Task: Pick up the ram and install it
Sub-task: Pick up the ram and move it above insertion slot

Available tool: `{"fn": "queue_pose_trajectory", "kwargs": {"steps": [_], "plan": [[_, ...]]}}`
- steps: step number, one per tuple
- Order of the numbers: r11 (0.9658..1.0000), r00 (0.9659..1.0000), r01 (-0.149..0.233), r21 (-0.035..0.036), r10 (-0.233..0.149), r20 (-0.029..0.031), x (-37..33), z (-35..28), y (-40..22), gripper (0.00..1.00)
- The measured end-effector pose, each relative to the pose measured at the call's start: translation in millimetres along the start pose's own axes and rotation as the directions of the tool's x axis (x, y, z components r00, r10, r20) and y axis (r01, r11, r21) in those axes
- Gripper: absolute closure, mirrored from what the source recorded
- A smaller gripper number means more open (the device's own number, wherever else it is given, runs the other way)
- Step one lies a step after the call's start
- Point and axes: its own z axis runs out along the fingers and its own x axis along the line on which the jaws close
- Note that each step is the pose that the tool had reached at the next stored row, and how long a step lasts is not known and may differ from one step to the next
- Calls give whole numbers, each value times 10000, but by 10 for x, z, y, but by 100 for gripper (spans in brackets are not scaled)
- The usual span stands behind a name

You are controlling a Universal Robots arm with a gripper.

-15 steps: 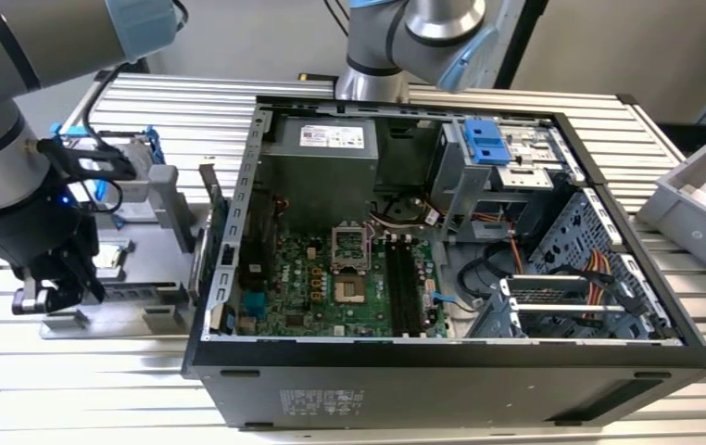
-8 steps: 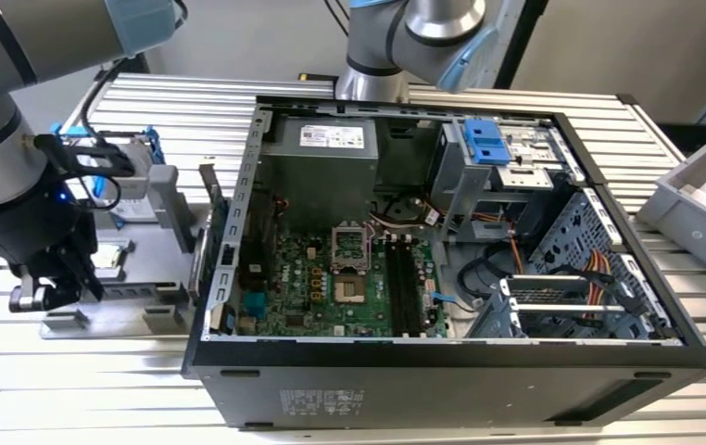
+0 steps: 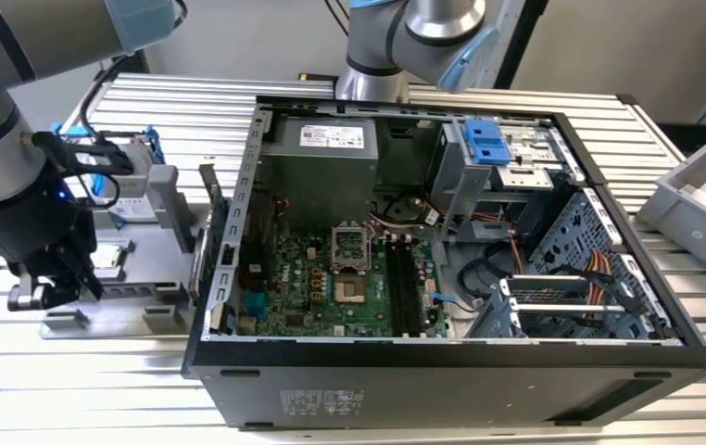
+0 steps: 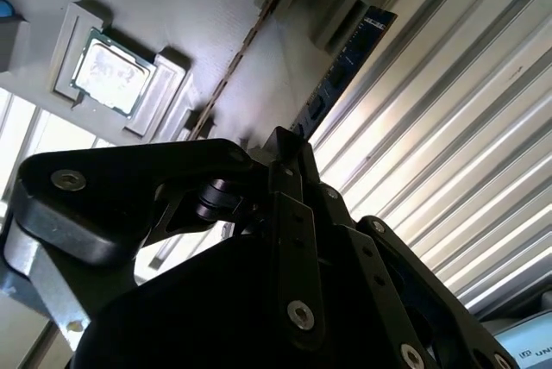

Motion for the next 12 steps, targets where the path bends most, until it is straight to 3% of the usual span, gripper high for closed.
{"fn": "queue_pose_trajectory", "kwargs": {"steps": [12], "plan": [[10000, 10000, 0, 0, 0, 0, -1, -39, 0, 100]]}}
